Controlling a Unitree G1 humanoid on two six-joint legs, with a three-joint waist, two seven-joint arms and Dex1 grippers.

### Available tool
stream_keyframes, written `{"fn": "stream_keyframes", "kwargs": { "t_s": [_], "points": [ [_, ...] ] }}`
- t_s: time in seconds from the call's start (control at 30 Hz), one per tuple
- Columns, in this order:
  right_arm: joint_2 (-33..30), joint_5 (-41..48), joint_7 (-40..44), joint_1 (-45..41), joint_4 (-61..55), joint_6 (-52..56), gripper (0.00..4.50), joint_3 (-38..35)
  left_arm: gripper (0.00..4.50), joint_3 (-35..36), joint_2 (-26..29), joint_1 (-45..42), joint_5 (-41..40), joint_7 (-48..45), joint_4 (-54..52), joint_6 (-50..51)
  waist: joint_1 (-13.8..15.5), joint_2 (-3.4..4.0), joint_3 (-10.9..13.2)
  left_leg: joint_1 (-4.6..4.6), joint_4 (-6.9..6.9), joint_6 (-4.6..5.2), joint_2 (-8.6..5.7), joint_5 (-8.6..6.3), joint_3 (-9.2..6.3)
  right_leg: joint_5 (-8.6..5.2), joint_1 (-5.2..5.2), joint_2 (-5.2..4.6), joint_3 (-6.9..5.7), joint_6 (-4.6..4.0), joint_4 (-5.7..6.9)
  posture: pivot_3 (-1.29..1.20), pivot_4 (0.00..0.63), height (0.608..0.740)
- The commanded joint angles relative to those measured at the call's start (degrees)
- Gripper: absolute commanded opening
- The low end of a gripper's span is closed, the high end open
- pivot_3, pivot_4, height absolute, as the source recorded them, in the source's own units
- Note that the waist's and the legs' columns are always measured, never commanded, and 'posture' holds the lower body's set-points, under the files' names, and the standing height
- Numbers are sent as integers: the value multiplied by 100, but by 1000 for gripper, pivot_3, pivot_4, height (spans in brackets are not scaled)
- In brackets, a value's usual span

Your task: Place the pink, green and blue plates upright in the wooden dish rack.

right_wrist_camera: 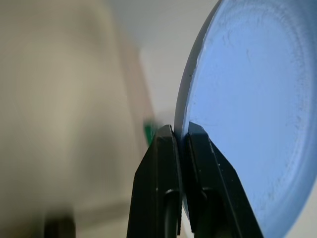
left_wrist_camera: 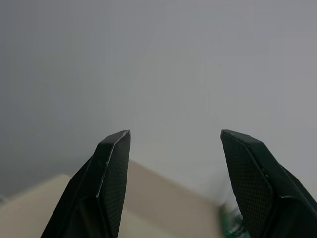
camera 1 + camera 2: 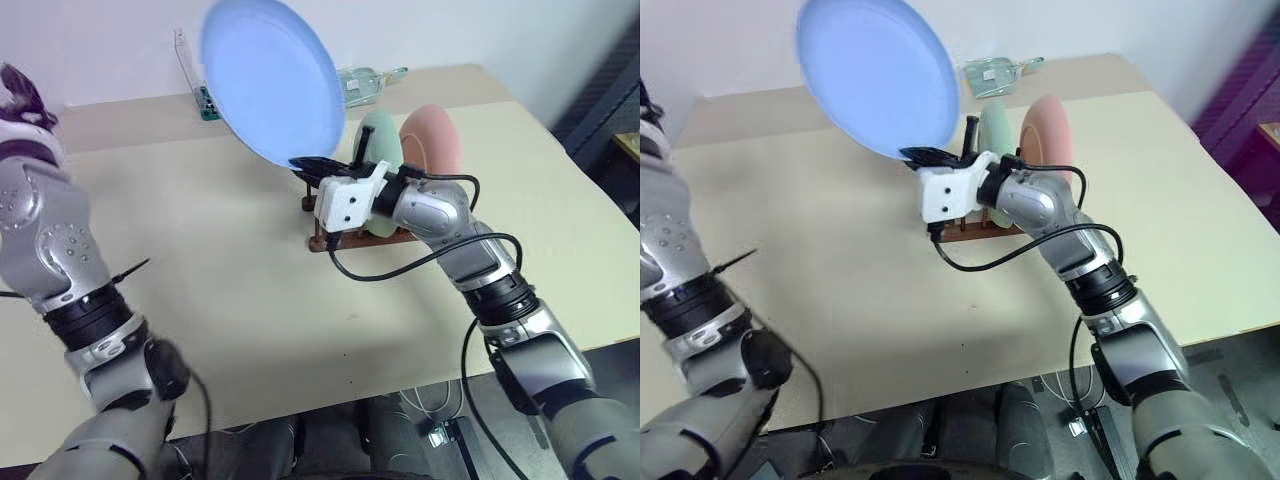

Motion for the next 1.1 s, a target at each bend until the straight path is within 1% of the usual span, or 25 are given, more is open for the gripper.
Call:
{"fn": "stream_keyframes", "kwargs": {
  "t_s": [0.03, 0.13, 0.17, 0.2, 0.27, 0.33, 0.43, 0.5, 0.63, 0.87, 1.03, 1.1],
  "points": [
    [479, 2099, 292, -4, -1222, 1695, 0, -711, 2950, -1066, -15, 783, 386, -847, -158, -266, 26, 1, -1, -1, 4, 1, -1, 0, -5, 1, 6, -1, -2, -2, -1, 0, 150, 738],
    [805, 4101, -102, 55, -2062, 3723, 0, -1337, 2950, -1719, -162, 1452, 341, -1475, -516, -320, 43, 1, -1, -3, 10, 5, -2, -2, -13, 5, 12, -3, -4, -7, 0, 0, 150, 738],
    [843, 4504, -263, 53, -2215, 4183, 0, -1492, 2950, -1846, -177, 1584, 344, -1637, -603, -398, 36, 1, -1, -3, 9, 5, -2, -3, -13, 5, 9, -3, -4, -8, 0, 0, 150, 738],
    [913, 4828, -500, 47, -2304, 4521, 0, -1662, 2950, -2000, -144, 1730, 360, -1845, -691, -490, 20, 1, -1, -5, 8, 6, -1, -3, -13, 5, 6, -3, -4, -8, 1, 0, 150, 738],
    [980, 5522, -1161, 218, -2412, 5328, 0, -2073, 2950, -2389, -35, 2163, 106, -2569, -990, -400, -1, 5, -2, -5, 4, 5, 3, -3, -11, 5, -1, -1, -3, -10, 2, 0, 150, 738],
    [892, 5955, -1490, 424, -2573, 5850, 0, -2277, 2950, -2626, 57, 2457, -130, -3101, -1263, -225, -10, 22, -8, -1, -7, 5, 9, -3, -5, 4, -4, 1, -2, -11, 3, 0, 150, 738],
    [806, 6547, -1841, 612, -2695, 6372, 0, -2502, 2950, -2754, 212, 2693, -499, -3609, -1567, 140, -16, 34, -4, -3, -10, 9, 7, -6, 7, 4, -11, -2, 4, -12, 3, 0, 150, 738],
    [763, 6729, -1967, 630, -2694, 6522, 0, -2565, 2950, -2796, 290, 2763, -622, -3796, -1662, 339, -18, 42, 0, -2, -9, 9, 9, -5, 11, 4, -13, -2, 6, -12, 6, 0, 150, 738],
    [675, 6788, -2109, 595, -2460, 6657, 0, -2566, 2950, -3071, 589, 2973, -691, -4250, -1825, 645, -14, 42, 0, 1, -7, 11, 10, -6, 15, 5, -10, 0, 6, -11, 6, 0, 150, 738],
    [590, 6853, -2279, 416, -1864, 6976, 0, -2613, 2950, -2939, 482, 2921, -789, -4172, -1943, 860, 1, 42, -1, 1, -2, 13, 9, -7, 16, 5, -8, -1, 6, -11, 6, 0, 150, 738],
    [598, 6921, -2310, 321, -1574, 7183, 0, -2639, 2950, -3010, 471, 2992, -757, -4139, -2023, 895, -7, 42, -1, -1, -3, 13, 9, -7, 16, 5, -10, -2, 6, -11, 4, 0, 150, 738],
    [583, 6822, -2276, 267, -1524, 7137, 684, -2618, 3019, -3028, 451, 3008, -759, -4110, -2060, 924, -11, 42, 0, -1, -3, 13, 10, -7, 16, 5, -10, -1, 6, -11, 4, 0, 150, 738]
  ]
}}
